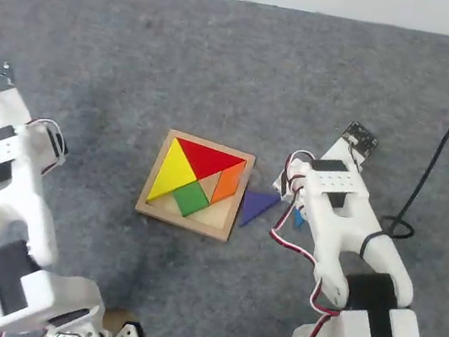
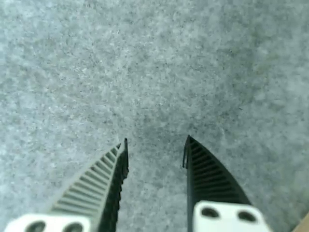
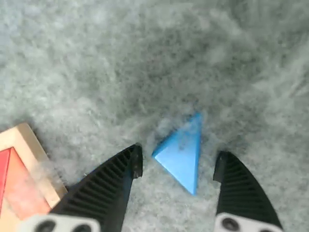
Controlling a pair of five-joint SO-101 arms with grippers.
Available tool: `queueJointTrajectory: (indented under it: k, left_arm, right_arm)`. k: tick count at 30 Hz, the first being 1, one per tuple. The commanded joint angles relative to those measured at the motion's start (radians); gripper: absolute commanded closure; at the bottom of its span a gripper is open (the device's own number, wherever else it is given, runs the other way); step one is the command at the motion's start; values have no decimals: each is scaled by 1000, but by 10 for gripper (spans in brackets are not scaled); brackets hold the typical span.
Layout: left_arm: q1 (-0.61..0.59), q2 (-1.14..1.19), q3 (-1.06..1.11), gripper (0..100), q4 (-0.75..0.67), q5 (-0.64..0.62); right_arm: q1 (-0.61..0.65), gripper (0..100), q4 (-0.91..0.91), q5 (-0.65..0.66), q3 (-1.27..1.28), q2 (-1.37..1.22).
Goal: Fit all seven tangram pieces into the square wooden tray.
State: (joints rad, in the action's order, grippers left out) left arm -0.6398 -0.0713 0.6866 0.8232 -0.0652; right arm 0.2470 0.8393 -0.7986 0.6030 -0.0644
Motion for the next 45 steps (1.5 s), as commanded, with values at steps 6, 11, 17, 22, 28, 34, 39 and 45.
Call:
queueJointTrajectory:
  k: [6, 11, 17, 22, 28, 34, 39, 45]
  left_arm:
    - [3, -57, 4, 811, -20, -8]
    - [3, -57, 4, 811, -20, -8]
    - [3, -57, 4, 811, -20, -8]
    - [5, -57, 4, 811, -20, -8]
    - [5, -57, 5, 811, -20, -8]
    - [5, -57, 5, 811, -20, -8]
    - [5, -57, 7, 811, -20, -8]
    - [5, -57, 8, 811, -20, -6]
  right_arm:
    - [-73, 941, 30, 0, -41, -5]
    - [-70, 935, 30, 0, -40, -4]
    - [-71, 975, 31, 48, -52, 18]
    - [-65, 991, 79, 84, -61, 162]
    - [-13, 988, 171, 137, -55, 259]
    - [124, 925, 280, 324, -55, 257]
    - [108, 805, 257, 310, -51, 225]
    - [74, 779, 200, 295, -55, 71]
